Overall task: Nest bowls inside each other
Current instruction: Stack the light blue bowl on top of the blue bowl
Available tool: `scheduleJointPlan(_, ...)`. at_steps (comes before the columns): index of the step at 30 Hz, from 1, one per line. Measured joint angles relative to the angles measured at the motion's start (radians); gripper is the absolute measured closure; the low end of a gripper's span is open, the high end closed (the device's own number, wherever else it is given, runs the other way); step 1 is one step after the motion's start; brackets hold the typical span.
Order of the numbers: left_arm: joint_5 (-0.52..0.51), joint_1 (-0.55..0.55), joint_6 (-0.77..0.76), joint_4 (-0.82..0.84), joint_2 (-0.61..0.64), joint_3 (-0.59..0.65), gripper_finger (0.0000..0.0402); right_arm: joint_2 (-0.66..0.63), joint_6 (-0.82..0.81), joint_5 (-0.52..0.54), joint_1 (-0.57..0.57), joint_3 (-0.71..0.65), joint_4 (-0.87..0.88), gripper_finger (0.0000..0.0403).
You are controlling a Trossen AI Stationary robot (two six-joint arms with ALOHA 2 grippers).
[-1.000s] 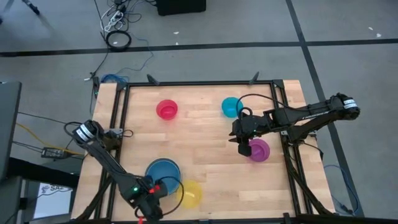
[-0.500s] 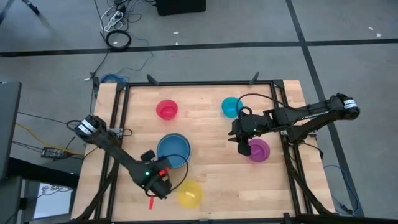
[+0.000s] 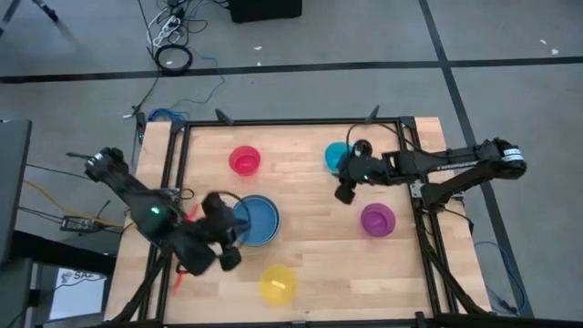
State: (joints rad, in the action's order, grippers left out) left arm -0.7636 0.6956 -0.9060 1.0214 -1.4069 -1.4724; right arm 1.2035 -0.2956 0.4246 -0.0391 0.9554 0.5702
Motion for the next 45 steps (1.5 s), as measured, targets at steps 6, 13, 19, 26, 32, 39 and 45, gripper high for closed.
scheduleJointPlan(6, -0.27, -0.004, 0.169, 0.005, 0.07, -0.023, 0.0337, 0.142, 0.028, -0.027, 0.161, 0.038, 0.041, 0.0288)
scheduleJointPlan(13, -0.457, -0.036, 0.167, 0.103, 0.106, -0.024, 0.0337, 0.361, 0.035, -0.145, 0.297, 0.112, 0.085, 0.028)
scheduleJointPlan(19, -0.458, -0.067, 0.164, 0.128, 0.106, -0.013, 0.0337, 0.483, 0.043, -0.175, 0.34, 0.163, 0.082, 0.0271)
scheduleJointPlan(26, -0.456, -0.074, 0.113, 0.13, 0.106, 0.028, 0.0337, 0.556, 0.038, -0.21, 0.374, 0.178, 0.076, 0.0257)
scheduleJointPlan(32, -0.455, -0.074, 0.057, 0.131, 0.106, 0.074, 0.0337, 0.626, 0.039, -0.221, 0.395, 0.178, 0.059, 0.0258)
scheduleJointPlan(39, -0.455, -0.074, -0.045, 0.131, 0.105, 0.101, 0.0337, 0.656, 0.121, -0.265, 0.382, 0.178, 0.041, 0.0344)
scheduleJointPlan(45, -0.455, -0.074, -0.049, 0.117, 0.105, 0.105, 0.0337, 0.587, 0.121, -0.189, 0.304, 0.177, 0.053, 0.0398)
